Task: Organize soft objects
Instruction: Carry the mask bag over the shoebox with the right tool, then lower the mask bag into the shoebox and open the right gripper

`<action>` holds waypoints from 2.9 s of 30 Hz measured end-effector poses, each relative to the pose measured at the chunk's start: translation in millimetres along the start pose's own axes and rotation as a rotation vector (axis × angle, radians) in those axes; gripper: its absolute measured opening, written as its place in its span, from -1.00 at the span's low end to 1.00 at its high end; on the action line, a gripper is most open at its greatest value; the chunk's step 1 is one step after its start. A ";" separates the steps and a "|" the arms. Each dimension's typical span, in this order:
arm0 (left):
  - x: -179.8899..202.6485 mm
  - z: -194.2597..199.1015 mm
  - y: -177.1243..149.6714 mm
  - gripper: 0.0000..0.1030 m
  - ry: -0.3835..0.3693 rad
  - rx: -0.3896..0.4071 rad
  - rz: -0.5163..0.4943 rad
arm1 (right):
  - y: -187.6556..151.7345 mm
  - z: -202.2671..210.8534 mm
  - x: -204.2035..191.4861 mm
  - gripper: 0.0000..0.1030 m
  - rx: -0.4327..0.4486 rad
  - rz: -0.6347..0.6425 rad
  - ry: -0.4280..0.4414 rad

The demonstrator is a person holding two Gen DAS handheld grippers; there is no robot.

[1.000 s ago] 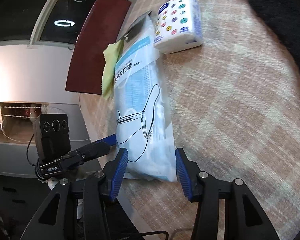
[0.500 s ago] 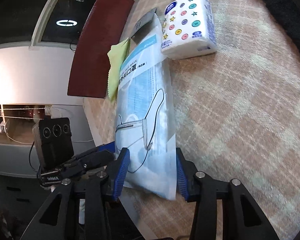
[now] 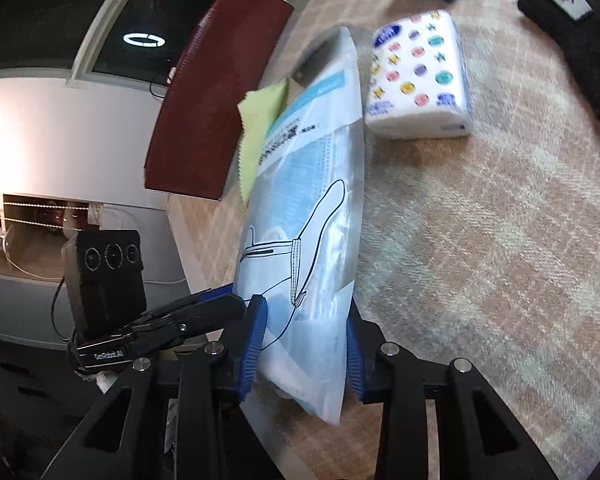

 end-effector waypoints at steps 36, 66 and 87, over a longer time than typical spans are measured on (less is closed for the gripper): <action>84.6 72.1 11.4 -0.13 -0.111 0.134 -0.178 | 2.0 98.5 -85.5 -0.45 0.236 0.157 -0.073; -21.6 182.8 158.4 -0.09 -0.030 0.231 -0.154 | 148.7 -22.2 -215.8 -0.46 0.228 0.218 -0.093; -64.0 179.3 196.8 -0.08 0.014 0.171 -0.150 | 182.6 -58.7 -218.9 -0.45 0.210 0.169 -0.162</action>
Point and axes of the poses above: each gripper's, at about its wrist camera, not at the fingertips, and z roughly against the way its jaws point, x to its right, y to its top, the point moved 9 cm from there along -z, roughly the way its jaws point, and after that the axes turned 12 degrees about -y, right-handed, at the moved point
